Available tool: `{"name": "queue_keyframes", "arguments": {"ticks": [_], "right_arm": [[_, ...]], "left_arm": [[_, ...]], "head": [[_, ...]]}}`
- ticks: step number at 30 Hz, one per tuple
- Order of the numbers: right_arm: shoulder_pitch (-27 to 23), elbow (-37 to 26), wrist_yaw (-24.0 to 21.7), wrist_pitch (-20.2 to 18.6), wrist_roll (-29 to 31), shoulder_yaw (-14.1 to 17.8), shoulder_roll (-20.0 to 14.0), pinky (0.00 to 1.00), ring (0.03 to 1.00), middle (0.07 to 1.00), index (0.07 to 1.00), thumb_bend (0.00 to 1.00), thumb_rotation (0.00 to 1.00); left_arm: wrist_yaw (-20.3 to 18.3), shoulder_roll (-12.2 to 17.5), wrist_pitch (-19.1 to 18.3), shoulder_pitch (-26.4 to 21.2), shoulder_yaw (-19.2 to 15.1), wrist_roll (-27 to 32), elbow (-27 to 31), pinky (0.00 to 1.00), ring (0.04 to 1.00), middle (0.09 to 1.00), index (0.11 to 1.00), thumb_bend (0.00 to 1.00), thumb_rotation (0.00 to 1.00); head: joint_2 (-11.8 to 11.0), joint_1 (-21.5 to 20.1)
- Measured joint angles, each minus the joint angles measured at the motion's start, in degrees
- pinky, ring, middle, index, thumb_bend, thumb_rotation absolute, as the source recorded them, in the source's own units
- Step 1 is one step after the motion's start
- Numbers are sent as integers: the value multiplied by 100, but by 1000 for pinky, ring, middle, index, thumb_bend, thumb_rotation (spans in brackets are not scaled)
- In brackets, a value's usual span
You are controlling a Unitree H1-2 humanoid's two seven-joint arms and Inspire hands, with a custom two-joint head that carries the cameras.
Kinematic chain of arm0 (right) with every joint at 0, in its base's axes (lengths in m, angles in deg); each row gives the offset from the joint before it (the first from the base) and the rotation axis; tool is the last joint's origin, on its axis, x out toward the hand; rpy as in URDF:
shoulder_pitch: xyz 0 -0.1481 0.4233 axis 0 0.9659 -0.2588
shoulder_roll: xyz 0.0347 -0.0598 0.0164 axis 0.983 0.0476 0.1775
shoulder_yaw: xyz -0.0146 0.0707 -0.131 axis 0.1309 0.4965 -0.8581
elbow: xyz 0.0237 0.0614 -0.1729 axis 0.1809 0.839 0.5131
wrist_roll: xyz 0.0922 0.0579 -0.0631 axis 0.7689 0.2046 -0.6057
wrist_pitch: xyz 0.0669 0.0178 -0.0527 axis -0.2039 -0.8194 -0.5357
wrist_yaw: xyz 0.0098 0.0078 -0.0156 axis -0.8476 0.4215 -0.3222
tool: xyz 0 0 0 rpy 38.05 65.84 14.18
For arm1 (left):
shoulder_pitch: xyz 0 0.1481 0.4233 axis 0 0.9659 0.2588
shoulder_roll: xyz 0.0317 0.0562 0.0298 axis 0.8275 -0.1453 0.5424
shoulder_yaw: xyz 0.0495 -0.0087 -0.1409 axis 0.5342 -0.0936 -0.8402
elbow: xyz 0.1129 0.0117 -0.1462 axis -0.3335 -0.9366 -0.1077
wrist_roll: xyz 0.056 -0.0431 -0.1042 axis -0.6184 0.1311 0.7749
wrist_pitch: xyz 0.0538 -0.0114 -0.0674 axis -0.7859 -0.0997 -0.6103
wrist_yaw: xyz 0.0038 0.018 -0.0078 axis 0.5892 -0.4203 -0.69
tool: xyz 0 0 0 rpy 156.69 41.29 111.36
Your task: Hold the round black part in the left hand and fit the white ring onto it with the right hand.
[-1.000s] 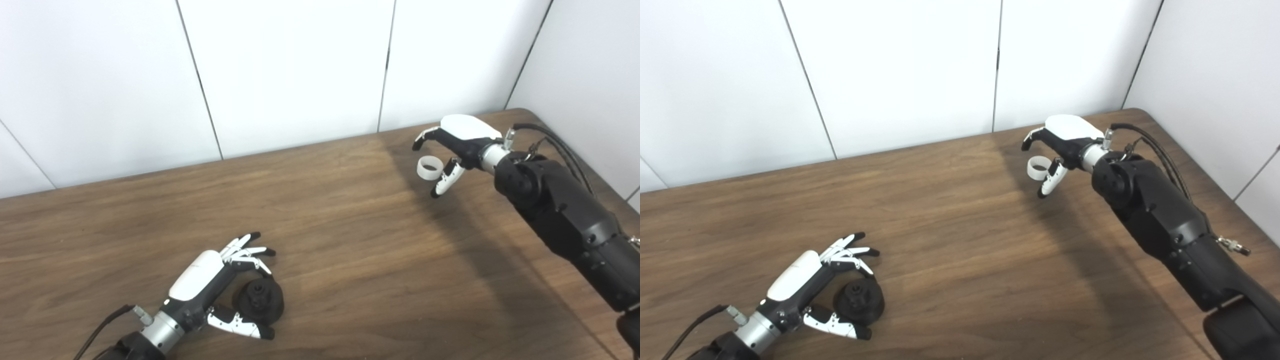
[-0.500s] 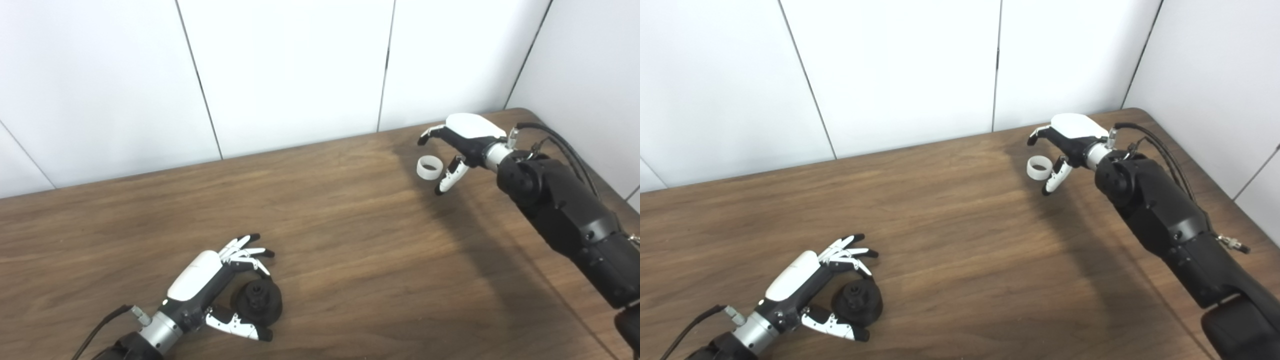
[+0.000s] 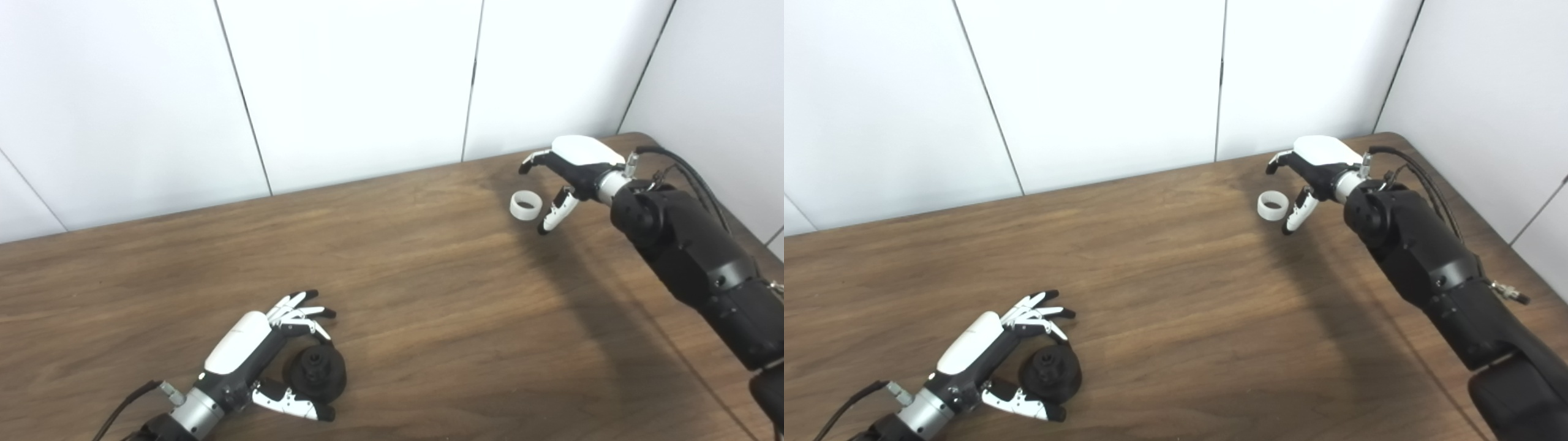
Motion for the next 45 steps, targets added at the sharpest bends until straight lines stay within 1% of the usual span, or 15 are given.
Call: {"name": "queue_keyframes", "arguments": {"ticks": [4,9,16,21,23,28,38,41,45], "right_arm": [[-4,8,0,-2,-10,0,0,785,882,860,781,763,148],[-19,94,0,5,-13,-28,1,811,889,862,781,768,134],[-28,211,1,16,-26,-79,10,820,882,860,778,772,140],[-28,263,12,19,-42,-118,89,833,887,860,777,773,123],[-41,315,89,31,-47,-128,110,834,885,861,777,773,124],[-118,395,154,37,-113,-228,114,884,919,876,793,767,163],[-129,402,153,5,-196,-268,114,906,947,889,798,765,187],[-138,400,144,-27,-228,-287,114,946,955,896,802,749,196],[-147,397,139,-85,-294,-317,114,988,964,899,799,752,208]], "left_arm": [[-48,0,-2,52,-17,-23,92,1000,984,840,482,524,50],[-72,-4,-1,114,-64,-34,138,1000,987,842,482,524,50],[-149,-17,-2,169,-133,-28,183,1000,994,843,482,524,50],[-263,-24,-3,215,-161,-31,273,1000,995,844,482,524,51],[-284,-39,-3,230,-186,-30,280,1000,991,844,482,524,51],[-299,-45,-4,251,-226,-32,315,1000,985,842,482,524,51],[-298,-45,-4,254,-220,-38,320,1000,987,842,482,524,51],[-295,-45,-4,254,-213,-42,320,1000,987,840,482,524,51],[-295,-45,-3,255,-209,-41,320,1000,988,842,482,524,51]], "head": [[26,9],[53,44],[88,61],[106,70],[106,70],[141,97],[141,114],[158,114],[176,123]]}}
